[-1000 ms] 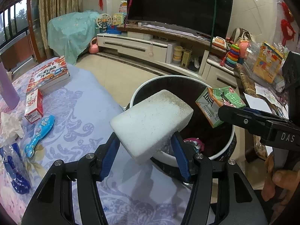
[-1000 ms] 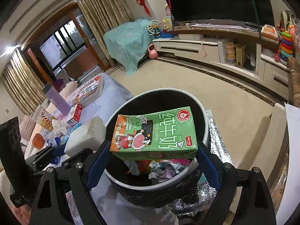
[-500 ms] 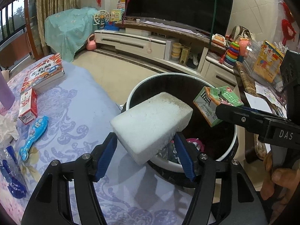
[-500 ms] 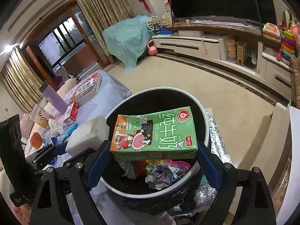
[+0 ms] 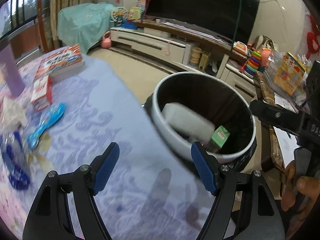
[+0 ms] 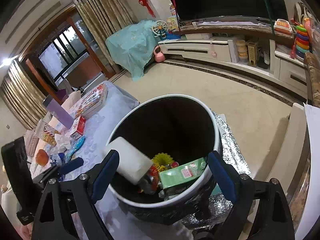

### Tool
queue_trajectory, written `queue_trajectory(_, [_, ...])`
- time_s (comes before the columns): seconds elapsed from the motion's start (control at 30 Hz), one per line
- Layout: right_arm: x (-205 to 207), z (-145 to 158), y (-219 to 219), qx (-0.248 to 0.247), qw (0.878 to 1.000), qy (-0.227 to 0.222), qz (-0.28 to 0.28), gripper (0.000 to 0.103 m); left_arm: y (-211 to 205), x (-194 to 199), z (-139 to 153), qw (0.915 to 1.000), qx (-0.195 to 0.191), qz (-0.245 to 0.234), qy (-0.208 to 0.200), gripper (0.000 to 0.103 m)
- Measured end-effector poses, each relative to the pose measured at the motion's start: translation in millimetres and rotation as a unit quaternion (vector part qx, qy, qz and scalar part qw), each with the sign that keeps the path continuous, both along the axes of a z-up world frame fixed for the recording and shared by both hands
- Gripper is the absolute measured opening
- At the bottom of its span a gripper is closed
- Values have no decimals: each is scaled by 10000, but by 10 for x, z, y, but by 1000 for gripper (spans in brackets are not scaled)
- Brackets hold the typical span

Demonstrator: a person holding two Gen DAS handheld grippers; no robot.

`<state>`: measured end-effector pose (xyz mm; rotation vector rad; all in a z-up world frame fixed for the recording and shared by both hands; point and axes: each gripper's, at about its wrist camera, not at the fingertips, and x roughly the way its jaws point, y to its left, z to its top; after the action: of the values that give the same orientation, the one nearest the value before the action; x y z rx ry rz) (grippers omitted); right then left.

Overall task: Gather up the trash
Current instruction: 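Move both open tools back toward the blue bag and candy pack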

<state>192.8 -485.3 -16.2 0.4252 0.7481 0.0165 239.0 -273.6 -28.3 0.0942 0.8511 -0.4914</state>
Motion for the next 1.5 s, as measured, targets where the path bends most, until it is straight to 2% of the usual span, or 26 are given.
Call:
queue_trajectory(0.13, [-77, 11, 100, 135, 9998, -126, 28, 96, 297, -136, -68, 9996, -95, 254, 83, 76])
queue_trajectory(0.37, [-162, -5, 390, 271, 9992, -202, 230, 97, 771, -308, -107, 9973, -233, 672, 157, 76])
queue_trajectory(0.63, [-171, -51, 844, 357, 9974, -179, 595, 97, 1323, -444, -175, 9920, -399, 1178, 228, 76])
queue_trajectory(0.93, [-89, -134, 1342, 365, 9941, -80, 1023, 97, 1809, -495, -257, 9848, -398, 1666, 280, 76])
queue_trajectory(1.17, [-13, -200, 1612, 371, 9915, -1, 1245, 97, 1992, -410, -261, 9809, -402, 1885, 277, 76])
queue_trajectory(1.5, [203, -218, 1867, 414, 9888, 25, 1432, 97, 2059, -71, -234, 9793, -363, 1976, 249, 76])
